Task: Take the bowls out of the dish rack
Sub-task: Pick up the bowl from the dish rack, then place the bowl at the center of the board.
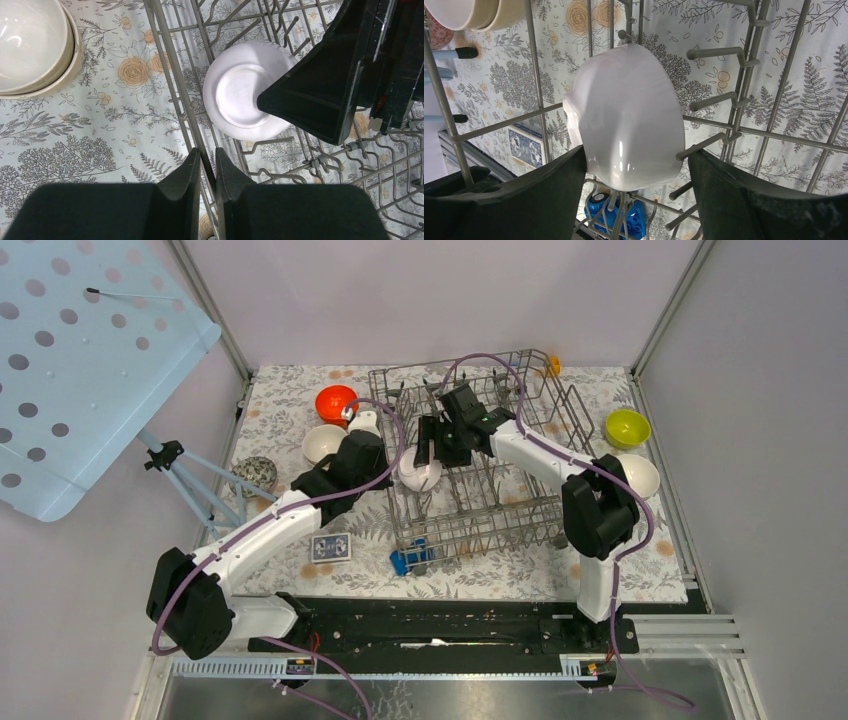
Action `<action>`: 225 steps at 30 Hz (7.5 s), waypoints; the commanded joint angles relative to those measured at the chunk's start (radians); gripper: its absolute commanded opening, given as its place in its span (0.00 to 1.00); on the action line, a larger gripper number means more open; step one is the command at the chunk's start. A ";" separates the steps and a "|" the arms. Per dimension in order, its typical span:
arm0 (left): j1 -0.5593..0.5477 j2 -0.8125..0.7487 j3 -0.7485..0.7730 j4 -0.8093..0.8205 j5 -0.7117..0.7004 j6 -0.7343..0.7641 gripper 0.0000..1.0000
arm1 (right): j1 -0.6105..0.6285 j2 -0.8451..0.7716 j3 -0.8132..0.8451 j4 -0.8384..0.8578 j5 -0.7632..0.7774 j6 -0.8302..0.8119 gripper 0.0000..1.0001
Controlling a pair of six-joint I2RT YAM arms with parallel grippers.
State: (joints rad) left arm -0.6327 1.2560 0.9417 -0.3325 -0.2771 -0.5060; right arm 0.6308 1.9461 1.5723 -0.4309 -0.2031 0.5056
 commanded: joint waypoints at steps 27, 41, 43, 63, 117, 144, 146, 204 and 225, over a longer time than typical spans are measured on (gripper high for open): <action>0.005 -0.004 -0.030 -0.062 0.026 0.034 0.00 | 0.006 -0.104 -0.055 0.150 -0.223 0.101 0.36; 0.005 -0.009 -0.011 -0.060 0.040 0.026 0.00 | -0.031 -0.227 0.007 0.068 -0.162 0.052 0.35; 0.005 -0.011 -0.006 -0.060 0.044 0.023 0.00 | -0.041 -0.256 0.025 0.052 -0.148 0.043 0.35; 0.009 0.059 0.078 -0.052 0.048 0.031 0.00 | -0.047 -0.620 0.163 -0.114 0.067 -0.181 0.33; 0.096 -0.310 0.233 -0.159 0.272 -0.251 0.99 | 0.260 -1.040 -0.555 0.708 0.196 -0.985 0.20; 0.096 -0.508 0.150 0.029 0.388 -0.624 0.99 | 0.549 -0.936 -0.927 1.419 0.470 -2.078 0.01; 0.096 -0.509 0.165 0.014 0.374 -0.669 0.99 | 0.555 -0.930 -0.939 1.422 0.473 -2.098 0.01; 0.096 -0.231 0.412 -0.415 0.492 -0.323 0.00 | 0.688 -0.778 -0.935 1.452 0.528 -2.243 0.06; 0.096 -0.277 0.439 -0.287 0.441 -0.469 0.00 | 0.738 -0.744 -0.905 1.360 0.589 -2.121 0.97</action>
State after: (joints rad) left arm -0.5381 1.0199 1.3205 -0.7586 0.1646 -0.9058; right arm 1.3464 1.1847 0.6254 0.9401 0.3584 -1.6577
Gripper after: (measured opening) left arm 0.060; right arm 0.926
